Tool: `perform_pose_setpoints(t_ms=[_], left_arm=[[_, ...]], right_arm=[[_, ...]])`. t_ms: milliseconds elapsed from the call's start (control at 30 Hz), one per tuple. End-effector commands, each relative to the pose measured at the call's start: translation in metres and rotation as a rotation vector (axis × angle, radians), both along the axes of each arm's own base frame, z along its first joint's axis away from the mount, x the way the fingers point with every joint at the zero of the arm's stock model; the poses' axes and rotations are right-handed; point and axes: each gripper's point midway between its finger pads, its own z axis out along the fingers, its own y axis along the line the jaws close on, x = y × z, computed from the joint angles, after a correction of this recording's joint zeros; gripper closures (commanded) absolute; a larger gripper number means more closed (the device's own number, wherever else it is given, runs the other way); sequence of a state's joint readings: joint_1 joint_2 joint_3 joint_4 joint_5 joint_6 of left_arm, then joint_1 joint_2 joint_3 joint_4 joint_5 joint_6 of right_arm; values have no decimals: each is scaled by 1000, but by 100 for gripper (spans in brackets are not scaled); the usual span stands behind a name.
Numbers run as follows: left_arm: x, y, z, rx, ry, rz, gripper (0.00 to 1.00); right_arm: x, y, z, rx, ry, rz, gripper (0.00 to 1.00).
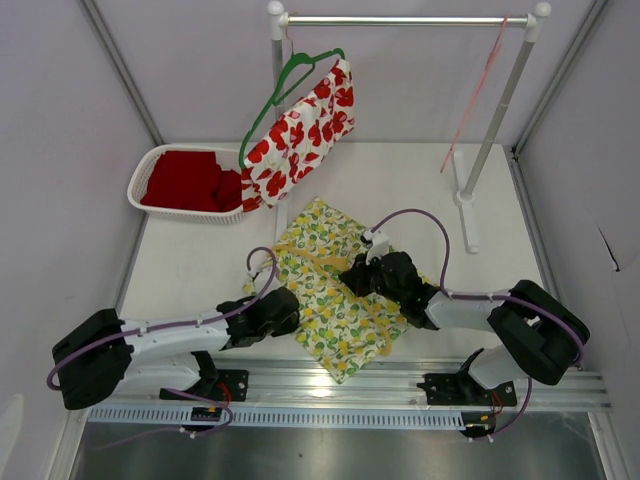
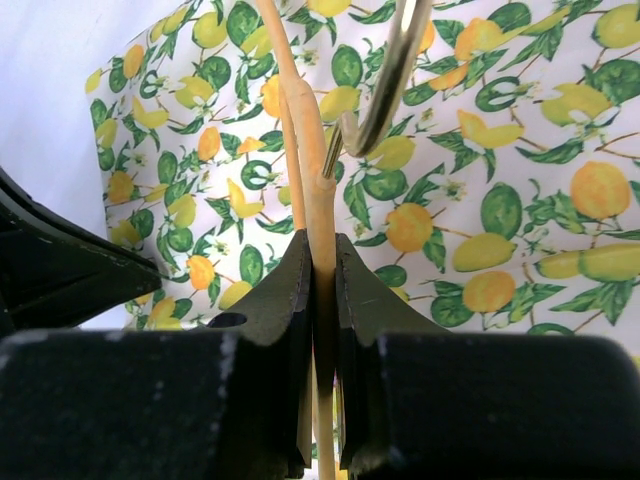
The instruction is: Place the skirt on the hanger
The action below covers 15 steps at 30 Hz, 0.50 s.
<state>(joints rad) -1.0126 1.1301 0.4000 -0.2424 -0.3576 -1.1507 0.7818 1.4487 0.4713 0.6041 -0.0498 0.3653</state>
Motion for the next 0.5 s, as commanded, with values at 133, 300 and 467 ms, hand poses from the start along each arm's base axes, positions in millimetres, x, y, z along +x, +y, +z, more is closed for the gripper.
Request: perform_pose_setpoints(t_ms=[133, 300, 467], left_arm=[[-20, 31, -22, 106, 73, -21, 80], [-24, 35, -26, 111, 89, -26, 81], [-25, 35, -24, 111, 87, -31, 81]], right_arm=[[17, -45, -23, -191, -33, -170, 100], [24, -42, -13, -190, -72, -190, 100], [27, -48, -15, -218, -92, -220, 100]])
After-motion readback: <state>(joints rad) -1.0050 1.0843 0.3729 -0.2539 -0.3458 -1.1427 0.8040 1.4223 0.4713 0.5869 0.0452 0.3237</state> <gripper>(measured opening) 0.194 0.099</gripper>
